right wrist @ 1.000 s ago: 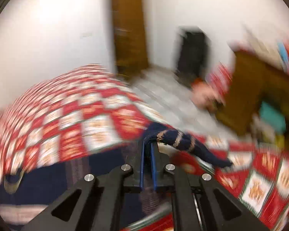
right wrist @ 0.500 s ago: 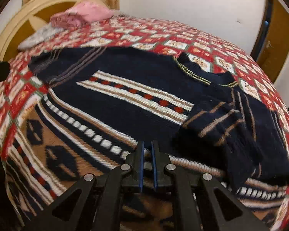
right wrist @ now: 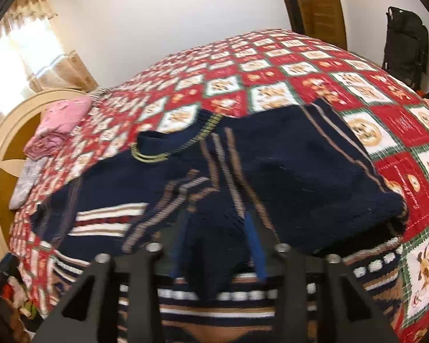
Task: Fold small clothes
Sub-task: 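Grasp the sleeve cuff with the right gripper and lift it, then fold the held sleeve across the sweater body with the right gripper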
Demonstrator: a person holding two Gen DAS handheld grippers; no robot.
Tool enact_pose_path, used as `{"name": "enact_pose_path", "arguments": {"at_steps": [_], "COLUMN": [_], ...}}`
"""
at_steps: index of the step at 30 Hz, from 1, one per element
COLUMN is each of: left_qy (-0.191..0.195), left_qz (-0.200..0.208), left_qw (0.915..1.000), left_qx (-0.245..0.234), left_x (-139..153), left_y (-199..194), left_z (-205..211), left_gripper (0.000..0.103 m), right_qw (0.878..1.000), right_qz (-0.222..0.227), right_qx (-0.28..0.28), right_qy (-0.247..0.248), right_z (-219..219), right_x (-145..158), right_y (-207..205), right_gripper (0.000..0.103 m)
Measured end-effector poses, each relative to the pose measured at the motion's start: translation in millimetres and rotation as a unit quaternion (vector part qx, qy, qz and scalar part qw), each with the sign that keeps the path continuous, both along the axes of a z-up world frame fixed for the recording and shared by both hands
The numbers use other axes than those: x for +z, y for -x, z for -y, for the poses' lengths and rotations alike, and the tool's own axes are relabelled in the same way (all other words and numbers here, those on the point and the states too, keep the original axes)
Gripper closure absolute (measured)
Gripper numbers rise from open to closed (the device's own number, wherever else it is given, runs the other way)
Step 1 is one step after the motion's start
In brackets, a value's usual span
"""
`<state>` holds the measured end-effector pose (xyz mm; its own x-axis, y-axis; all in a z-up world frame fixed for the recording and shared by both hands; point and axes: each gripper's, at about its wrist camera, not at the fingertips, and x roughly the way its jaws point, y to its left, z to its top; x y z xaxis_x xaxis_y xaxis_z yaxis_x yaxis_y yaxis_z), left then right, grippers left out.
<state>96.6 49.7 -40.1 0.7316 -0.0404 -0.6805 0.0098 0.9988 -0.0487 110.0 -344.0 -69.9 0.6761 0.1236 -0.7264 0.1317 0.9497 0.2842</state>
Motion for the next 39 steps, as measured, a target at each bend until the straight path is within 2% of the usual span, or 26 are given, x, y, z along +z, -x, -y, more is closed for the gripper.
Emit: {"name": "enact_pose_path", "arguments": {"at_steps": [2,5,6,7,10,15,17,19,20,21,23,24,25,27,28,30,33,36,37,38,39], "left_qy": [0.004,0.006,0.006,0.006,0.008,0.019,0.019,0.017,0.014,0.01,-0.003,-0.011,-0.016,-0.012,-0.005,0.014,0.029,0.027,0.021,0.017,0.009], "left_qz": [-0.006,-0.008,-0.007,-0.007,-0.007,-0.011,-0.009,-0.008,-0.007,-0.004,0.007,0.012,0.016,0.012,0.007,-0.004,-0.02,-0.028,-0.026,-0.023,-0.017], "left_qw": [1.0,0.9999,1.0,0.9999,0.9999,0.9996,0.9996,0.9996,0.9996,0.9997,0.9998,0.9997,0.9995,0.9995,0.9997,0.9997,0.9993,0.9993,0.9994,0.9996,0.9998], "left_qx": [0.001,0.003,0.004,0.005,0.009,0.017,0.02,0.022,0.022,0.022,0.021,0.02,0.02,0.025,0.025,0.02,0.013,0.002,-0.002,-0.002,-0.001], "left_x": [-2,-2,-2,-2,-2,-4,-3,-2,-1,1,3,3,3,-1,-3,-8,-15,-16,-15,-13,-11], "left_y": [-2,-2,-2,-3,-3,-4,-3,-2,-2,0,4,6,6,3,0,-5,-11,-10,-8,-6,-4], "left_z": [-2,-3,-3,-4,-6,-12,-14,-15,-16,-18,-20,-21,-23,-26,-27,-27,-20,-12,-10,-10,-11], "left_gripper": [0.0,0.0,0.0,0.0,0.0,0.0,0.0,0.0,0.0,0.0,0.0,0.0,0.0,0.0,0.0,0.0,0.0,0.0,0.0,0.0,0.0], "right_qw": [1.0,0.999,0.997,0.996,0.994,0.987,0.972,0.946,0.943,0.945,0.959,0.967,0.974,0.985,0.99,0.997,1.0,0.997,0.994,0.991,0.99], "right_qz": [-0.015,-0.011,-0.018,-0.023,-0.039,-0.005,0.017,0.021,0.022,0.032,0.055,0.06,0.06,0.063,0.066,0.04,-0.005,-0.044,-0.045,-0.041,-0.044], "right_qx": [0.002,0.028,0.05,0.064,0.085,0.16,0.197,0.228,0.225,0.215,0.181,0.161,0.136,0.079,0.046,0.005,0.01,0.048,0.055,0.064,0.078], "right_qy": [-0.01,0.032,0.049,0.053,0.052,-0.033,-0.126,-0.229,-0.244,-0.244,-0.21,-0.189,-0.169,-0.139,-0.117,-0.07,-0.029,0.036,0.083,0.111,0.112], "right_z": [2,-16,-26,-33,-52,-99,-119,-131,-133,-131,-115,-103,-87,-54,-37,-10,-8,-36,-50,-59,-65], "right_x": [-7,-5,-4,-3,3,33,42,44,46,50,59,61,61,56,52,38,15,-9,-11,-10,-10], "right_y": [0,0,-3,-3,-8,-30,-41,-51,-54,-54,-49,-46,-41,-27,-18,-8,-3,-7,-8,-7,-8], "right_gripper": [0.059,0.059,0.069,0.093,0.096,0.096,0.096,0.096,0.096,0.096,0.095,0.086,0.062,0.028,0.027,0.027,0.028,0.046,0.048,0.056,0.082]}}
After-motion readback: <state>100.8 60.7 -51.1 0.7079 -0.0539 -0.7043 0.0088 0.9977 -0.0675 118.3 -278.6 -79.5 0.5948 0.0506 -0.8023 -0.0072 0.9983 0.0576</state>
